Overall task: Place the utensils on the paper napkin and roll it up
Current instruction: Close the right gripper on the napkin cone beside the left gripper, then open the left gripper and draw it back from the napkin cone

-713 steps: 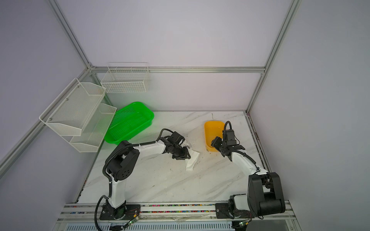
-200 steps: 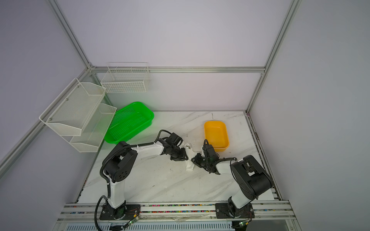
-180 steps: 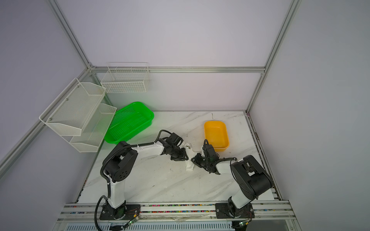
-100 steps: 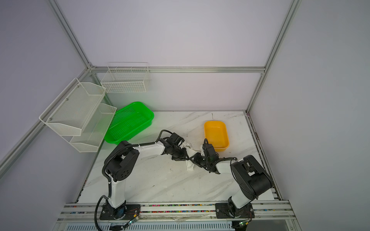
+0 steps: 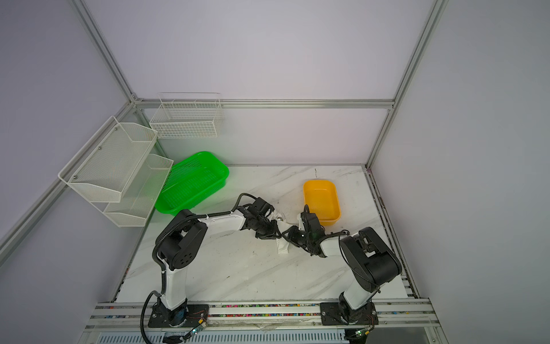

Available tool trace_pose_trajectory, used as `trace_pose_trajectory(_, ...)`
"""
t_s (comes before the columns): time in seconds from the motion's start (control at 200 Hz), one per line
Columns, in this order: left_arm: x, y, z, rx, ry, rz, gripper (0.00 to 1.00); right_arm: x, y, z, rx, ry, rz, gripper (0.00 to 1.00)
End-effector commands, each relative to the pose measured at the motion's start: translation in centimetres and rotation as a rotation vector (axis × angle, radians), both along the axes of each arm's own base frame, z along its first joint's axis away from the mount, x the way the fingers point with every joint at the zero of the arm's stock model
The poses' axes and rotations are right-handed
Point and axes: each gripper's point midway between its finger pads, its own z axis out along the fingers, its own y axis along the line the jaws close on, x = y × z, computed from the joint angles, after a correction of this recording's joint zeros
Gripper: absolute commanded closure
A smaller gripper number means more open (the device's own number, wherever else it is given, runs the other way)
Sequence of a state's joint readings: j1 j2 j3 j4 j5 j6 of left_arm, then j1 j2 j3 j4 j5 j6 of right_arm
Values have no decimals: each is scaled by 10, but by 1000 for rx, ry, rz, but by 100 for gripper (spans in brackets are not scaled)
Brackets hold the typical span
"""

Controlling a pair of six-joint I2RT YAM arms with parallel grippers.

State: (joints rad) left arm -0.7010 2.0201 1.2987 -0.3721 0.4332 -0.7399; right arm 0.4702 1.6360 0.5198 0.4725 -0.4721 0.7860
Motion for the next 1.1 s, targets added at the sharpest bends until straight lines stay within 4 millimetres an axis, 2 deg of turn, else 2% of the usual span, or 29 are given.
trace_pose_trajectory(0.0, -9, 12, -32, 114, 48, -3, 75, -28, -10, -42, -89, 132, 34, 70)
trace_pose_trajectory(0.155, -7, 10, -30, 111, 46, -2, 75, -30, -9, -47, -87, 136, 50, 73)
trace_pose_trajectory(0.25, -6, 10, -28, 108, 43, 2, 75, -29, -7, -46, -78, 132, 55, 78)
trace_pose_trajectory(0.37, -5, 11, -24, 110, 33, 12, 75, -25, -3, -37, -54, 104, 57, 84)
trace_pose_trajectory(0.505, -3, 18, -8, 112, -11, 47, 70, -17, -1, -26, -44, 57, 58, 89)
trace_pose_trajectory(0.76, -4, 50, 30, 69, -115, 152, 55, -5, 5, -7, -27, -23, 86, 92)
trace_pose_trajectory(1.095, 2, 95, 56, -32, -209, 312, 49, 4, 16, 17, 18, -126, 137, 92)
